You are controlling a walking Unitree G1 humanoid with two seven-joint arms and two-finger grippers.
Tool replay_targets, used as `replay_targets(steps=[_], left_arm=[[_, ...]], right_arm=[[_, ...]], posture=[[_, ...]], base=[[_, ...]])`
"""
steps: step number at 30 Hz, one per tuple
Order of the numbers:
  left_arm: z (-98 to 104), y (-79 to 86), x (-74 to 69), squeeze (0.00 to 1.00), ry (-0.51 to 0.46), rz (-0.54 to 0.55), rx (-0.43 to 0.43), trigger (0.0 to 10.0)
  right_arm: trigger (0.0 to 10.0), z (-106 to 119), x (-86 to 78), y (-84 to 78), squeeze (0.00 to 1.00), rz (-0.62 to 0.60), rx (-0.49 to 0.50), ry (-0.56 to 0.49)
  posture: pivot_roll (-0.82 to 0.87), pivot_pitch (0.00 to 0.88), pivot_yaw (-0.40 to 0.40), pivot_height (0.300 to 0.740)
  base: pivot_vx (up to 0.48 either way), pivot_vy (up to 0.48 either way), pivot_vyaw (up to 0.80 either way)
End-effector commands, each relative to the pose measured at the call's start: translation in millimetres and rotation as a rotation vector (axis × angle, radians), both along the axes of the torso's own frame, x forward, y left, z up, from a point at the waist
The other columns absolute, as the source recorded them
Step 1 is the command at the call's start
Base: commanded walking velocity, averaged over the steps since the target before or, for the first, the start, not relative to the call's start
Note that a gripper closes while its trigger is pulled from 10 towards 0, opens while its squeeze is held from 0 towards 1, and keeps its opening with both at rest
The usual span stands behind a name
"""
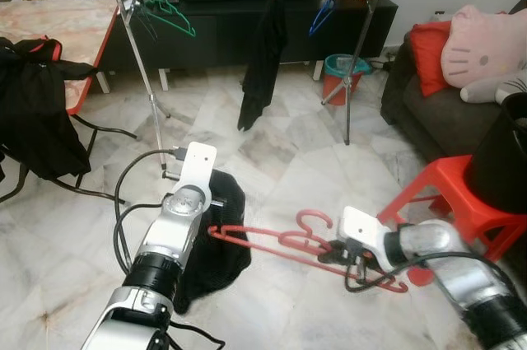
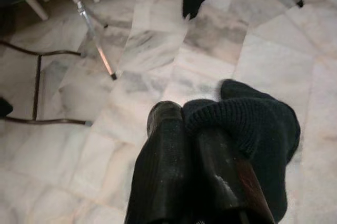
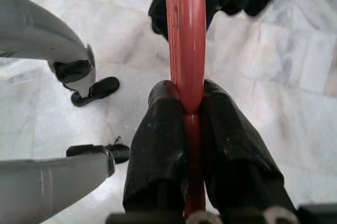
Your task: Hang hanger
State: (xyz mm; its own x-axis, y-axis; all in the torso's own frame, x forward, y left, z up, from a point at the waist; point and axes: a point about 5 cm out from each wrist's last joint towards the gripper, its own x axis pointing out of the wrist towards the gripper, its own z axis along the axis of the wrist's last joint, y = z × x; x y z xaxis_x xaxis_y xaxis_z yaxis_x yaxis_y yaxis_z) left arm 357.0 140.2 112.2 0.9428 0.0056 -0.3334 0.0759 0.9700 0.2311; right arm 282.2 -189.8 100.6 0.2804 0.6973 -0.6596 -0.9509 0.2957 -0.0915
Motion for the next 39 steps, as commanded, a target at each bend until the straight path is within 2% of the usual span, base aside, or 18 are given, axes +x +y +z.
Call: replay_targets(steps=[1,2,3,4,5,6,10,13,16,17,18,19,25,29,30,32,34,39], left_arm=[[13,7.3,6.5,0.0,-0.055,0.023,0.006,0.0],[13,19.8,6.7,0.0,-0.056,0.06,0.017,0.0],[11,32.2,5.9,0.0,-0.055,0.096,0.028,2.4],[10,39.7,5.0,0.0,-0.053,0.116,0.034,5.5],[10,43.8,4.4,0.0,-0.052,0.126,0.037,5.5],[7,60.0,1.3,0.0,-0.05,0.173,0.017,10.0],[3,85.3,-5.3,0.0,-0.07,0.223,0.032,10.0],[-5,103.7,-15.4,0.0,-0.093,0.261,0.006,10.0],[-6,100.5,-21.4,0.0,-0.182,0.21,-0.056,10.0],[-6,100.5,-21.4,0.0,-0.182,0.21,-0.056,10.0],[-8,92.2,-25.3,0.0,-0.226,0.156,-0.142,10.0],[-10,83.6,-30.3,0.0,-0.257,0.105,-0.191,10.0],[-5,75.0,-35.1,0.0,-0.315,0.057,-0.241,10.0],[2,70.6,-35.2,0.0,-0.353,0.014,-0.269,10.0],[7,67.1,-35.0,0.0,-0.376,-0.013,-0.27,10.0],[10,65.0,-34.7,0.0,-0.391,-0.027,-0.272,10.0],[15,61.4,-34.9,0.0,-0.406,-0.032,-0.281,10.0],[18,54.6,-37.1,0.0,-0.421,-0.043,-0.298,10.0]], right_arm=[[0.0,8,3.0,-6.5,0.0,-0.045,0.011,-0.042],[5.8,13,8.0,-11.8,0.0,-0.112,0.029,-0.083],[10.0,15,10.1,-15.9,0.0,-0.172,0.058,-0.101],[10.0,15,11.9,-18.1,0.0,-0.21,0.067,-0.114],[10.0,15,13.0,-19.2,0.0,-0.231,0.07,-0.122],[10.0,11,17.3,-23.5,0.0,-0.333,0.083,-0.144],[10.0,4,20.7,-28.1,0.0,-0.479,0.137,-0.179],[10.0,-9,27.5,-36.2,0.0,-0.722,0.193,-0.232],[10.0,-23,30.8,-42.6,0.0,-0.957,0.252,-0.284],[10.0,-23,30.8,-42.6,0.0,-0.957,0.252,-0.284],[10.0,-31,30.5,-45.3,0.0,-1.11,0.328,-0.321],[10.0,-47,23.8,-48.8,0.0,-1.258,0.335,-0.337],[10.0,-99,-11.2,-54.0,0.0,-1.479,0.184,-0.221],[10.0,-135,-41.1,-45.2,0.0,-1.517,0.046,-0.079],[10.0,-151,-59.2,-38.7,0.0,-1.528,-0.004,0.008],[10.0,-160,-69.9,-34.9,0.0,-1.529,-0.025,0.058],[10.0,-174,-92.2,-34.6,0.0,-1.625,-0.039,0.158],[10.0,-183,-110.3,-32.1,0.0,-1.669,-0.07,0.22]], posture=[[-0.11,0.0,-0.059,0.732],[-0.11,0.0,-0.058,0.732],[-0.11,0.0,-0.059,0.732],[-0.11,0.0,-0.059,0.732],[-0.11,0.0,-0.059,0.732],[-0.11,0.0,-0.057,0.732],[-0.1,0.0,-0.055,0.732],[-0.11,0.0,-0.05,0.732],[-0.11,0.0,-0.053,0.732],[-0.11,0.0,-0.053,0.732],[-0.11,0.0,-0.052,0.732],[-0.1,0.0,-0.053,0.732],[-0.09,0.0,-0.044,0.732],[-0.09,0.0,-0.033,0.732],[-0.09,0.0,-0.03,0.732],[-0.08,0.0,-0.027,0.732],[-0.08,0.0,-0.025,0.732],[-0.07,0.0,-0.027,0.732]], base=[[0.0,0.0,0.0],[0.0,0.0,0.0],[0.0,0.0,0.0],[0.0,0.0,0.0],[0.0,0.0,0.0],[0.0,0.0,0.0],[0.0,0.0,0.0],[0.0,0.0,0.0],[0.0,0.0,0.0],[0.0,0.0,0.0],[0.0,0.0,0.0],[0.0,0.0,0.0],[0.0,0.0,0.0],[0.0,0.0,0.0],[0.0,0.0,0.0],[0.0,0.0,0.0],[0.0,0.0,0.0],[0.0,0.0,0.0]])
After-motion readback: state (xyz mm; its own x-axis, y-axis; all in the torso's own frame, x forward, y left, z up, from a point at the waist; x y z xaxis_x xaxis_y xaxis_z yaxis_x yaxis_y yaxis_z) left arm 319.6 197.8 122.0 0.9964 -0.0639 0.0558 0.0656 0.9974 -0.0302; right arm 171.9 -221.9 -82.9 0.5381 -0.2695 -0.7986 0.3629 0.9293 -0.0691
